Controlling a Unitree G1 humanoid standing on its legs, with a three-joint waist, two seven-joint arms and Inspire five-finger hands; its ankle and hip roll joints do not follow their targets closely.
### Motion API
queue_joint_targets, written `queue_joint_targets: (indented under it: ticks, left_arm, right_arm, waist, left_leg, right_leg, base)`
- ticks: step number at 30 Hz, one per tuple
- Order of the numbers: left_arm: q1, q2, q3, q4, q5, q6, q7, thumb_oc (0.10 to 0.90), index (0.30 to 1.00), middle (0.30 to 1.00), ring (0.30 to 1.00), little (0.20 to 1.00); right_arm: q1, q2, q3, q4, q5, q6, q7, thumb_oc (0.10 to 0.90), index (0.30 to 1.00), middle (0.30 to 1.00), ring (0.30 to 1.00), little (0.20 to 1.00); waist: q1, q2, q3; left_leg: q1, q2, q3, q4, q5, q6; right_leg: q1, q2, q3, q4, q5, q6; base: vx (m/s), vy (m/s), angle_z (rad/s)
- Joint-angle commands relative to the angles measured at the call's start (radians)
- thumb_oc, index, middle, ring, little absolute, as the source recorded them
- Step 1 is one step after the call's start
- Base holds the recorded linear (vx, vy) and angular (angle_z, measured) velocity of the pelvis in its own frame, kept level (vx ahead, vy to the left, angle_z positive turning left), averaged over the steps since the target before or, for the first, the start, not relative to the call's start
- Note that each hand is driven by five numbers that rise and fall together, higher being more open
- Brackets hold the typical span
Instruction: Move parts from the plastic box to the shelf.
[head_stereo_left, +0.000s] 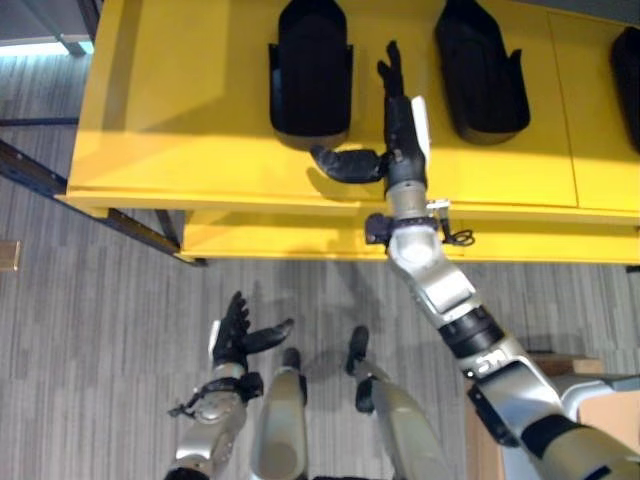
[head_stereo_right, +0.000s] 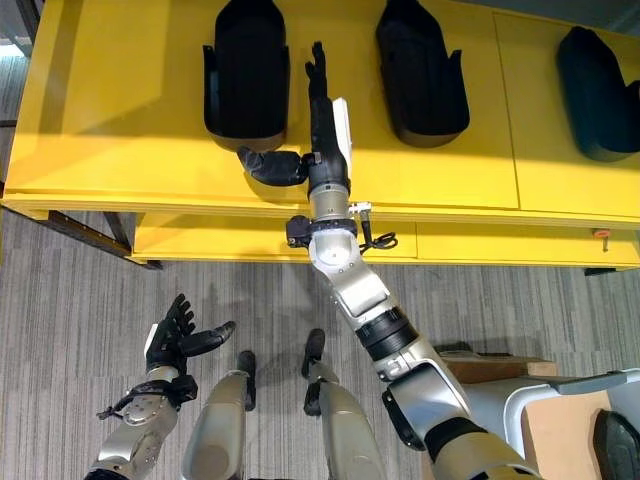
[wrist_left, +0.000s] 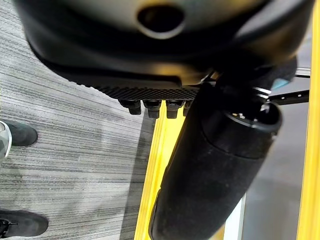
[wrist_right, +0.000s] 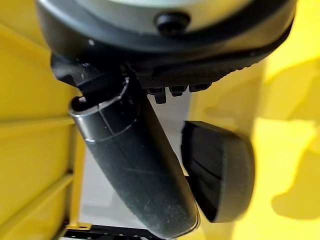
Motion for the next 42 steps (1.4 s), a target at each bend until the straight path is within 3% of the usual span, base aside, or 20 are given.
queue_joint_targets:
  ticks: [1, 8, 13, 22, 28, 30, 35, 42]
  left_arm:
    - [0.039, 0.008, 0.002, -0.189, 0.04, -0.055, 0.014, 0.9, 1.0, 1.0, 1.0, 1.0]
    - [0.065, 0.017, 0.032, -0.211, 0.113, -0.054, 0.022, 0.9, 1.0, 1.0, 1.0, 1.0]
    - [0.1, 0.041, 0.071, -0.234, 0.262, -0.052, 0.041, 0.9, 1.0, 1.0, 1.0, 1.0]
    - [0.216, 0.157, 0.186, -0.305, 0.683, -0.084, 0.141, 0.9, 1.0, 1.0, 1.0, 1.0]
    - [0.291, 0.235, 0.264, -0.357, 0.885, -0.111, 0.211, 0.9, 1.0, 1.0, 1.0, 1.0]
    - [0.305, 0.245, 0.276, -0.369, 0.91, -0.111, 0.219, 0.9, 1.0, 1.0, 1.0, 1.0]
    - [0.307, 0.312, 0.313, -0.413, 1.145, -0.085, 0.3, 0.9, 1.0, 1.0, 1.0, 1.0]
    - [0.237, 0.367, 0.261, -0.436, 1.331, -0.065, 0.3, 0.9, 1.0, 1.0, 1.0, 1.0]
  right_arm:
    - [-0.061, 0.016, -0.033, -0.158, -0.071, -0.105, 0.012, 0.9, 1.0, 1.0, 1.0, 1.0]
    - [0.096, -0.013, -0.013, -0.244, -0.051, -0.136, 0.066, 0.9, 1.0, 1.0, 1.0, 1.0]
    - [0.243, -0.053, 0.003, -0.294, 0.005, -0.169, 0.136, 0.9, 1.0, 1.0, 1.0, 1.0]
    - [0.558, -0.179, -0.087, -0.365, 0.087, -0.243, 0.231, 0.9, 1.0, 1.0, 1.0, 1.0]
    - [0.66, -0.221, -0.146, -0.379, 0.09, -0.271, 0.238, 0.9, 1.0, 1.0, 1.0, 1.0]
    - [0.678, -0.224, -0.147, -0.387, 0.089, -0.275, 0.244, 0.9, 1.0, 1.0, 1.0, 1.0]
    - [0.727, -0.245, -0.16, -0.391, 0.094, -0.291, 0.255, 0.9, 1.0, 1.0, 1.0, 1.0]
    - [0.749, -0.252, -0.169, -0.391, 0.088, -0.29, 0.264, 0.9, 1.0, 1.0, 1.0, 1.0]
  waist:
    - [0.021, 0.041, -0.016]
    - [0.004, 0.032, -0.016]
    - [0.002, 0.022, -0.016]
    - [0.003, 0.017, -0.016]
    - [0.007, 0.025, -0.023]
    - [0.005, 0.024, -0.033]
    - [-0.01, 0.032, -0.06]
    - [-0.044, 0.034, -0.096]
  left_leg:
    - [0.256, -0.043, 0.086, -0.37, 0.215, -0.04]
    - [0.296, -0.045, 0.088, -0.394, 0.224, -0.042]
    - [0.339, -0.05, 0.095, -0.421, 0.23, -0.043]
    - [0.444, -0.064, 0.097, -0.498, 0.235, -0.041]
    - [0.491, -0.076, 0.097, -0.549, 0.236, -0.039]
    - [0.489, -0.078, 0.098, -0.55, 0.233, -0.04]
    - [0.493, -0.08, 0.106, -0.55, 0.226, -0.041]
    - [0.496, -0.076, 0.111, -0.55, 0.218, -0.042]
  right_leg:
    - [0.025, -0.022, -0.034, 0.051, -0.051, 0.074]
    - [0.049, -0.023, -0.033, 0.05, -0.059, 0.075]
    - [0.074, -0.026, -0.037, 0.047, -0.065, 0.075]
    - [0.168, -0.022, -0.046, -0.004, -0.091, 0.072]
    - [0.227, -0.013, -0.044, -0.058, -0.101, 0.072]
    - [0.231, -0.012, -0.044, -0.067, -0.101, 0.072]
    - [0.241, -0.005, -0.033, -0.076, -0.098, 0.077]
    - [0.241, 0.0, -0.024, -0.084, -0.095, 0.079]
  base:
    - [0.0, 0.0, 0.0]
    - [0.0, 0.0, 0.0]
    - [0.0, 0.0, 0.0]
    - [0.01, -0.002, -0.01]
    - [0.01, -0.009, -0.05]
    - [0.01, 0.002, 0.02]
    - [0.01, 0.003, -0.02]
    - [0.01, 0.003, -0.05]
